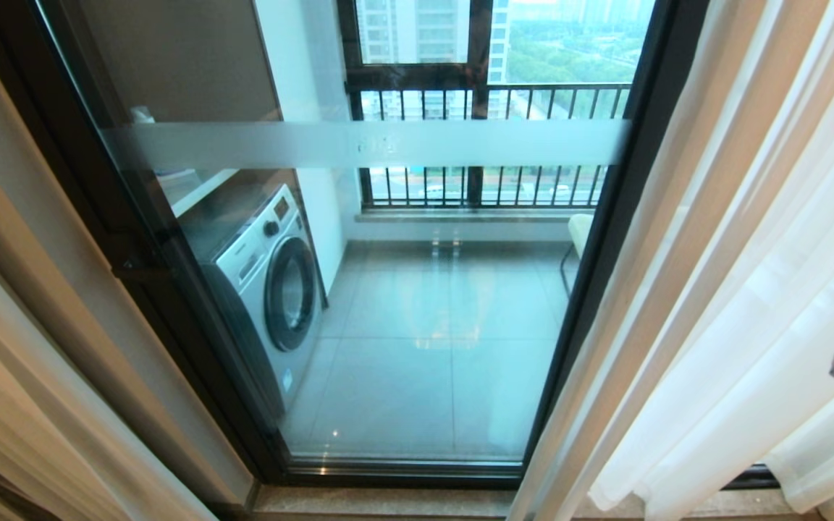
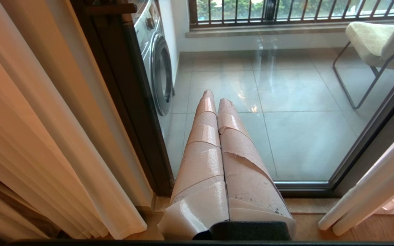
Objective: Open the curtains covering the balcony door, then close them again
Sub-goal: Pull the inner curtains open on both sides
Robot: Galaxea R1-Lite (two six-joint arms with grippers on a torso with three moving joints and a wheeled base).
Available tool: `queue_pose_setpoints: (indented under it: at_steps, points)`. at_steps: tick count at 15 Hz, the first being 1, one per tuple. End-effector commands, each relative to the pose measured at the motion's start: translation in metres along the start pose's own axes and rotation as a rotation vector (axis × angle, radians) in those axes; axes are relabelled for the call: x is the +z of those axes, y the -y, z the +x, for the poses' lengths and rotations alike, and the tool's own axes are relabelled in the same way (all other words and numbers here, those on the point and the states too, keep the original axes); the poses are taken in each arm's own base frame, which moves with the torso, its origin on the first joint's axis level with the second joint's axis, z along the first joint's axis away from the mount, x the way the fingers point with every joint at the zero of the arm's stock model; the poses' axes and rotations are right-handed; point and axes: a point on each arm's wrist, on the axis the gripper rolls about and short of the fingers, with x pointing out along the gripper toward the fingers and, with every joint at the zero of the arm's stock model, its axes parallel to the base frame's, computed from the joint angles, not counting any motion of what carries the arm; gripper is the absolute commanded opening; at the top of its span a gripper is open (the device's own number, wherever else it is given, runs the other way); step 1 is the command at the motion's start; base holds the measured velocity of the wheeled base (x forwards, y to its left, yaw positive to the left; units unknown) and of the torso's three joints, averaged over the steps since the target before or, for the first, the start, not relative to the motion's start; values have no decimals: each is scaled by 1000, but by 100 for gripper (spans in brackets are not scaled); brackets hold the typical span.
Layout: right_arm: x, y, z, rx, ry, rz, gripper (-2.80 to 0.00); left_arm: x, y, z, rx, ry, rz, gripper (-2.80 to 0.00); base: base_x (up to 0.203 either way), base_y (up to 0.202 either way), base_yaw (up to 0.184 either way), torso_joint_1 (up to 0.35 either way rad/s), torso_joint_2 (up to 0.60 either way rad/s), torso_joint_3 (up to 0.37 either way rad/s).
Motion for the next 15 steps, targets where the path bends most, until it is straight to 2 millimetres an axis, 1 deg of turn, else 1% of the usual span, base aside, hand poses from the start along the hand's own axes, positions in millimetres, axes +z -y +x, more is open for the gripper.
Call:
queue_pose_setpoints:
  at_steps: [1,4,7,11,13,15]
  points:
    - [-7,1,15,17,-42,2,0,0,0,0,1,1,0,-280,0,0,0,0,0,0]
    - [-9,7,32,-6,-49,-4,0,0,0,0,1,0,0,-280,0,0,0,0,0,0]
    - [-10,21,56,-91,-75,-18,0,0,0,0,0,1,0,-280,0,0,0,0,0,0]
    - [-7,36,94,-126,-115,-21,0,0,0,0,0,0,0,-280,0,0,0,0,0,0]
    - [-6,43,117,-131,-95,-24,0,0,0,0,-1,1,0,-280,0,0,0,0,0,0]
    - [0,49,134,-139,-57,-32,0,0,0,0,1,-1,0,-280,0,0,0,0,0,0]
